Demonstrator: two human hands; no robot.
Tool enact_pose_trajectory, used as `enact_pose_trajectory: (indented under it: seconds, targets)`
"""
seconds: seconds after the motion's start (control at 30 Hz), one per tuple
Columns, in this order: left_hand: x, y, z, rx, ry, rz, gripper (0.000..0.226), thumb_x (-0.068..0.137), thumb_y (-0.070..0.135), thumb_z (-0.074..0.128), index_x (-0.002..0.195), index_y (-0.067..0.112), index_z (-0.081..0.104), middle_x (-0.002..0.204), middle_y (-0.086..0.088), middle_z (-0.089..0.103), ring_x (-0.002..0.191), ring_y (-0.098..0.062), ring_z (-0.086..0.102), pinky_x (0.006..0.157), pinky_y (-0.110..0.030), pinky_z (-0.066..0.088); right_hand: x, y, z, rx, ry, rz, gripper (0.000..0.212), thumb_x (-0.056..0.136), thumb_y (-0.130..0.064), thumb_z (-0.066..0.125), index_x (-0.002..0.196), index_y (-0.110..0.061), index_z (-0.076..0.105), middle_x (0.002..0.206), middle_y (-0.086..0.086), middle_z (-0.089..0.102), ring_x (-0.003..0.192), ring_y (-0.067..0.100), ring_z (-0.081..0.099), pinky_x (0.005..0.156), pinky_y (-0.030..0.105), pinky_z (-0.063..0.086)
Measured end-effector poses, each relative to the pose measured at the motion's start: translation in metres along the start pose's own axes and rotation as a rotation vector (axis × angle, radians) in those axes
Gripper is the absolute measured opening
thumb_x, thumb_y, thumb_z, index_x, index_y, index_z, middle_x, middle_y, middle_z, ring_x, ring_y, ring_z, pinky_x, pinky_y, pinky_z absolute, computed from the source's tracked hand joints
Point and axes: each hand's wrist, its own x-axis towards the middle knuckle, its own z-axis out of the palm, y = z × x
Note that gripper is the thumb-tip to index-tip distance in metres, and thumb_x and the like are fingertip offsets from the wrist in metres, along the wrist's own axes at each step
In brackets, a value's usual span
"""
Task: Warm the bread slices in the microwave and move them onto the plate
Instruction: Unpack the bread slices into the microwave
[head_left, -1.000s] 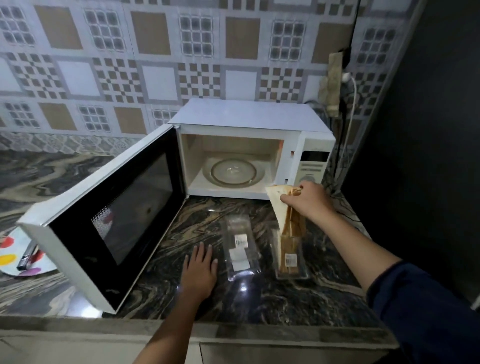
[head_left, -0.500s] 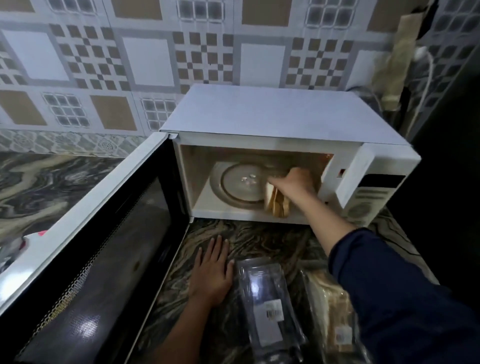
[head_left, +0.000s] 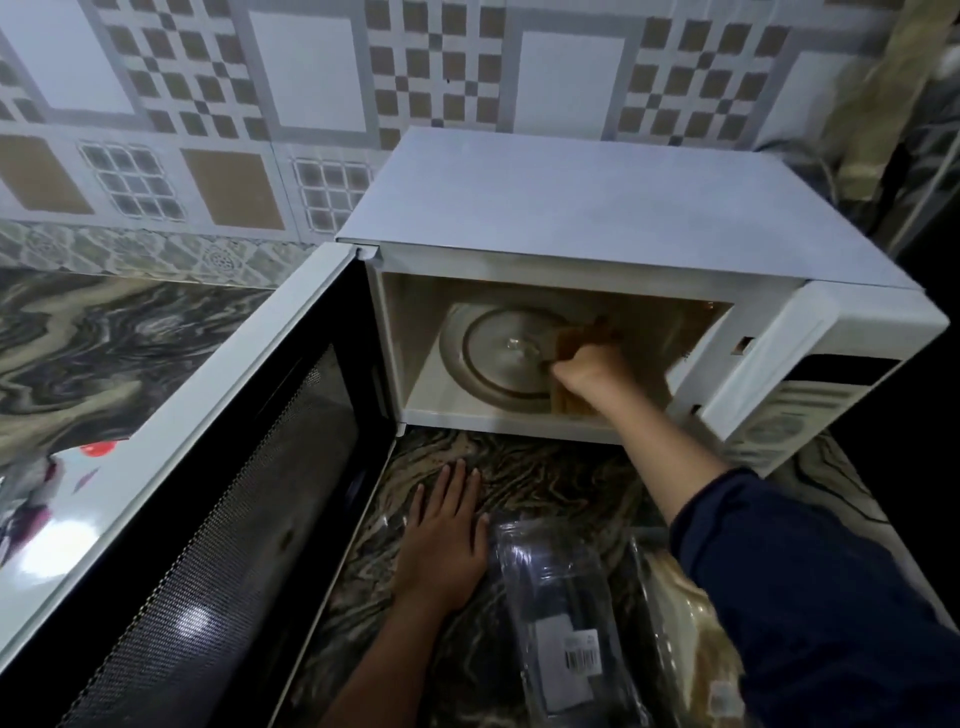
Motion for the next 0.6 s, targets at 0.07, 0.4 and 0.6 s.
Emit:
enact_pose_trajectory:
  seconds: [0.07, 0.4, 0.6]
  targets:
    - [-0.001, 0.000, -0.001, 0.012, -0.004, 0.001, 0.072, 0.082, 0.051, -0.005, 0.149, 0.029, 0.006, 0.157, 0.011, -0.006, 0.139, -0.001, -0.016, 0.113, -0.028, -0.014, -0.007, 0.006, 0.006, -0.014, 0.043, -0.011, 0.065, 0.085, -0.028, 0.064, 0.137, 0.001, 0.038, 0.142, 0.018, 0.037, 0.128, 0.035, 0.040, 0.100, 0.035, 0.040]
    - [0.000, -0.001, 0.000, 0.007, -0.004, 0.005, 0.071, 0.083, 0.052, -0.004, 0.149, 0.029, 0.007, 0.158, 0.010, -0.004, 0.138, 0.001, -0.017, 0.114, -0.029, -0.011, 0.002, 0.024, 0.031, 0.117, 0.289, -0.117, 0.083, 0.078, -0.016, 0.071, 0.145, -0.011, 0.022, 0.142, 0.013, 0.037, 0.128, 0.033, 0.040, 0.102, 0.044, 0.041]
    - [-0.001, -0.001, -0.002, -0.006, 0.004, 0.008, 0.070, 0.084, 0.051, -0.003, 0.149, 0.029, 0.007, 0.158, 0.009, -0.003, 0.139, 0.000, -0.016, 0.115, -0.030, -0.012, 0.028, 0.017, 0.038, 0.101, 0.282, -0.092, 0.065, 0.082, -0.021, 0.066, 0.138, -0.006, 0.036, 0.132, 0.018, 0.047, 0.114, 0.033, 0.052, 0.094, 0.043, 0.049]
